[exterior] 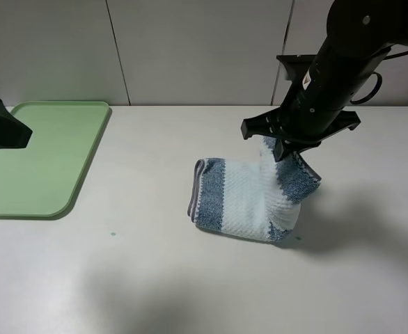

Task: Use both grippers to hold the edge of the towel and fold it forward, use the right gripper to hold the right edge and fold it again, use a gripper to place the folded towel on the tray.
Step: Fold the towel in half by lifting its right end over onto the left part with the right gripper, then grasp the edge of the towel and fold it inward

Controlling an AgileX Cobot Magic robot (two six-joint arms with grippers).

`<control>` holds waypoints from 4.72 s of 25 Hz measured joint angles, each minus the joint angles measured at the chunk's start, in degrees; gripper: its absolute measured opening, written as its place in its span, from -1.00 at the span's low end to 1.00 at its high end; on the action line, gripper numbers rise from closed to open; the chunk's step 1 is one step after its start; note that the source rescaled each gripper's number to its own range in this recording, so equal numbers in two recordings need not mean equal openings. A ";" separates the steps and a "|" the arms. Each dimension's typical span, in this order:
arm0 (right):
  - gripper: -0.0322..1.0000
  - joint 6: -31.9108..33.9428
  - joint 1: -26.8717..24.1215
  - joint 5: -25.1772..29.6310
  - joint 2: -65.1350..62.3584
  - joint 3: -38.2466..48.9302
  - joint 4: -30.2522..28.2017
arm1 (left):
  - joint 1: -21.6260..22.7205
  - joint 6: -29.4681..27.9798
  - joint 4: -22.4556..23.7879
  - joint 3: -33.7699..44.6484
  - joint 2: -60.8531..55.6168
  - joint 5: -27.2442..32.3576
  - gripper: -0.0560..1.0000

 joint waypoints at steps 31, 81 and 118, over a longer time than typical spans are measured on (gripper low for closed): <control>-0.85 4.42 4.06 -16.63 12.26 -0.02 2.36 | 0.00 0.00 0.02 0.00 0.00 0.06 1.00; 1.00 3.50 14.50 -30.58 12.67 -0.02 4.17 | 0.00 0.00 0.02 0.00 0.00 0.06 1.00; 1.00 2.25 25.76 10.14 -11.11 0.11 -16.81 | 0.00 0.00 0.02 0.00 0.00 0.06 1.00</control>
